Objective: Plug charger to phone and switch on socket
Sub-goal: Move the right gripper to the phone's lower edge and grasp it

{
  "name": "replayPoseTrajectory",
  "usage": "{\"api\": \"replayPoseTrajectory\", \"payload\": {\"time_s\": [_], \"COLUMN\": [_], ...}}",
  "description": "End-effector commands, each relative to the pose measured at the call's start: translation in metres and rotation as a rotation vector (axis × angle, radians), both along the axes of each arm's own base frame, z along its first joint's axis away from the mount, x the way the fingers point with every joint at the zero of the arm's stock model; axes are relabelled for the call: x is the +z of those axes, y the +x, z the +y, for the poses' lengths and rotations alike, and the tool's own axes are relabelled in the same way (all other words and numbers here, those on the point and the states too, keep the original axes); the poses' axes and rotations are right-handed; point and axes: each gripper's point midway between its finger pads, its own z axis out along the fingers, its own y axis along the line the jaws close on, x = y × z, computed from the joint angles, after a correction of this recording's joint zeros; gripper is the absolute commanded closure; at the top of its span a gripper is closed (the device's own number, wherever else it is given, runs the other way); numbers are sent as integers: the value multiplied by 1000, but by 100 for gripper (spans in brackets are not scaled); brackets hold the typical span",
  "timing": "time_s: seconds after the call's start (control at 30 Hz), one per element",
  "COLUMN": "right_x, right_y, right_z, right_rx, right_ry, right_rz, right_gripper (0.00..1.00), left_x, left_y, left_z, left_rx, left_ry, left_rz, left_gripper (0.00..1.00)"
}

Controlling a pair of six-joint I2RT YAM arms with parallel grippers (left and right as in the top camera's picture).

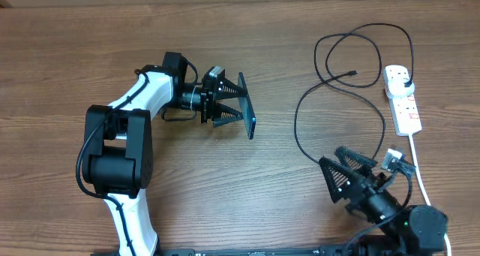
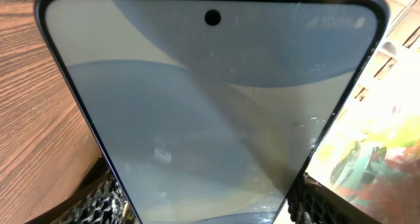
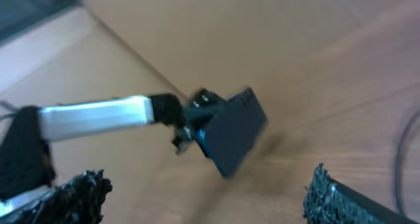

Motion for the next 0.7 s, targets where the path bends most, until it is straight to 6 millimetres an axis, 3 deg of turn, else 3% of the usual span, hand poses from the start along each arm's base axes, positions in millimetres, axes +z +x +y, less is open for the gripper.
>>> {"api": "replayPoseTrajectory", "payload": {"time_s": [0.0, 0.13, 0.23, 0.4, 0.67], "right_x": [20, 31, 26, 14, -21], "right_y": [-8, -2, 14, 25, 38], "right_z": [0, 0, 6, 51, 79], "right_rx": [0, 10, 53, 227, 40], "right_ry": [-67, -107, -120, -188, -531], "right_rz": [20, 107, 195, 232, 161], "right_gripper": [1, 1, 1, 1, 1], "left_x": [6, 6, 6, 6, 6], "left_y": [-2, -2, -2, -2, -2], "left_z": [-2, -2, -2, -2, -2], "left_rx": [-5, -5, -5, -5, -5], "left_ry": [-57, -58, -58, -58, -57], "left_rz": [31, 30, 27, 26, 27], "left_gripper": [31, 31, 31, 31, 31]}}
